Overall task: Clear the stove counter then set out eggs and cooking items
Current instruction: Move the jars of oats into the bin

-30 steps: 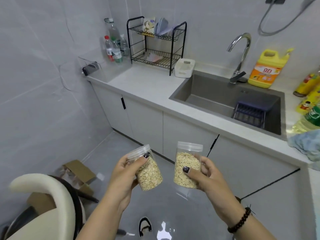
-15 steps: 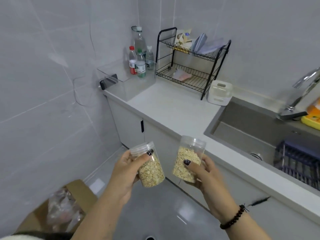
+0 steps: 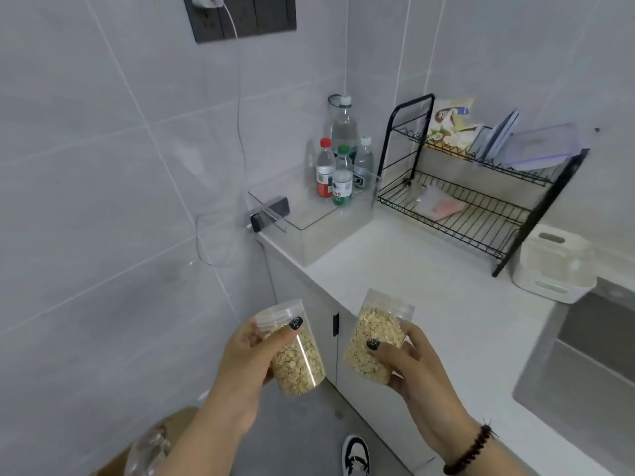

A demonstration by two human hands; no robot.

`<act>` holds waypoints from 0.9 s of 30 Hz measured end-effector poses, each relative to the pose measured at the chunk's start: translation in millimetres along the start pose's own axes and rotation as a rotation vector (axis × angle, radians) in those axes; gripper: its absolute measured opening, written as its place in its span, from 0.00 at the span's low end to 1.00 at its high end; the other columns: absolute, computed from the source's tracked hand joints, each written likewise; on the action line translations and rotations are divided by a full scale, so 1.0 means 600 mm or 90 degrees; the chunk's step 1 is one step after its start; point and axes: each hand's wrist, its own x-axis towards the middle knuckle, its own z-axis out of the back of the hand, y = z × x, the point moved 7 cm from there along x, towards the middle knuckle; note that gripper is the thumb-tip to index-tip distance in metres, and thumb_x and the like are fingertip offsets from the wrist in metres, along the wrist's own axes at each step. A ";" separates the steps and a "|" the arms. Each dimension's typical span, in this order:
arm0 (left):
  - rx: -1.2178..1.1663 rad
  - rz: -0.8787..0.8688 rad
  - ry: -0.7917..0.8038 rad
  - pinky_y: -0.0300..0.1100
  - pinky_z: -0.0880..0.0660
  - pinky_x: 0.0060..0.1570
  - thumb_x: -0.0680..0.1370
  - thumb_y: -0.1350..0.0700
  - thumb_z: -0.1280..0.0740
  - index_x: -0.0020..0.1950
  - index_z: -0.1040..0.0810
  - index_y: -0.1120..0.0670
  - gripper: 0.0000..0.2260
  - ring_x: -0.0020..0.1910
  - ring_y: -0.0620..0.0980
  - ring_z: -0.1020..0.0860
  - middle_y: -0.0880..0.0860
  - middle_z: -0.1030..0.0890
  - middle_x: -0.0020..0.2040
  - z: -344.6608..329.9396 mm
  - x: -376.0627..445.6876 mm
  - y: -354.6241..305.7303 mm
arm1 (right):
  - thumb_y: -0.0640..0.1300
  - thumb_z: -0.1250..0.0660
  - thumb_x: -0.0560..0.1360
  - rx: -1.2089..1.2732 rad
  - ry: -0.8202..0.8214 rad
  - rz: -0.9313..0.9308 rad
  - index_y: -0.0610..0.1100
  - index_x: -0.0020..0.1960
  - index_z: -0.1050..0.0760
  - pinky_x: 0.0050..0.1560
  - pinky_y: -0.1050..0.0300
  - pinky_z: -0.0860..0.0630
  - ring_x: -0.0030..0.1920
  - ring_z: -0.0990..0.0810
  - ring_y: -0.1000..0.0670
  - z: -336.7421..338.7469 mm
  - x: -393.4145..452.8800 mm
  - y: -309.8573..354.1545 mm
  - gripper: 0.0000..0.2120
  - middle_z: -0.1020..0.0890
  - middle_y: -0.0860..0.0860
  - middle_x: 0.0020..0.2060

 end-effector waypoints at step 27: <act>0.259 -0.201 -0.035 0.43 0.24 0.48 0.60 0.58 0.18 0.51 0.25 0.43 0.25 0.50 0.45 0.21 0.45 0.18 0.49 -0.201 0.632 -0.253 | 0.35 0.24 0.68 -0.002 -0.137 0.102 0.55 0.70 0.35 0.41 0.53 0.18 0.48 0.15 0.46 0.072 0.523 0.256 0.36 0.19 0.46 0.56</act>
